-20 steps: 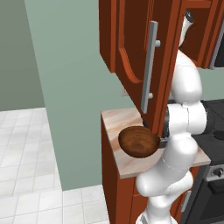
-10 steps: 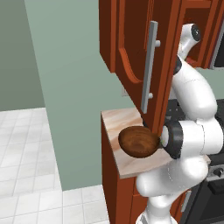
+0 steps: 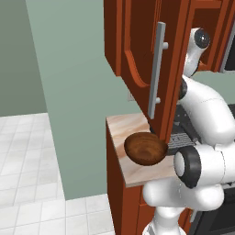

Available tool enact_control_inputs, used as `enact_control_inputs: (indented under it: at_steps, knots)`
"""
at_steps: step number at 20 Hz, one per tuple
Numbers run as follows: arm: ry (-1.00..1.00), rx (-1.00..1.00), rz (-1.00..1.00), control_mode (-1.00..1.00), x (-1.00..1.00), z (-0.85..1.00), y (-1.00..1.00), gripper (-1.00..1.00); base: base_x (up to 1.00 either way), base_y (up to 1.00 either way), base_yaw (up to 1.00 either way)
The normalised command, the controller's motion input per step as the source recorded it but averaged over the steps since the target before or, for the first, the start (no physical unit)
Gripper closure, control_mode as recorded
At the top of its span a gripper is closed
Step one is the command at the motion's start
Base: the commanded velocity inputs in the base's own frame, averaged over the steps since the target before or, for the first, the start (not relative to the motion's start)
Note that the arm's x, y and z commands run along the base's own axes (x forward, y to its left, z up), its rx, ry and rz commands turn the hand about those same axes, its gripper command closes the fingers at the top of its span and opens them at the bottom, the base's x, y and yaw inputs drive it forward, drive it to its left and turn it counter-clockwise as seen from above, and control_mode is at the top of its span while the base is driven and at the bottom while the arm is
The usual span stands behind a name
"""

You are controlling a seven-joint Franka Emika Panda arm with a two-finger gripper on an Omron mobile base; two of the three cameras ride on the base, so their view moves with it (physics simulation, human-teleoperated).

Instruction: Open the cabinet and setup a tea strainer by placing it in the bowl upright.

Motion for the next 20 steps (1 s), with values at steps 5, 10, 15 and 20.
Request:
enact_control_inputs:
  at_steps: [5,10,15,20]
  knots:
    - [0.04,0.00,-0.11,-1.00,-0.75,0.10,-0.25,1.00,0.00,0.00,0.00]
    - [0.03,0.00,-0.08,-1.00,-0.90,0.01,-0.27,1.00,0.00,0.00,0.00]
    - [0.03,0.00,-0.02,-1.00,-0.99,0.00,-0.07,1.00,0.00,0.00,0.00]
    - [0.00,0.01,0.00,-1.00,-1.00,0.00,0.00,1.00,0.00,0.00,0.00]
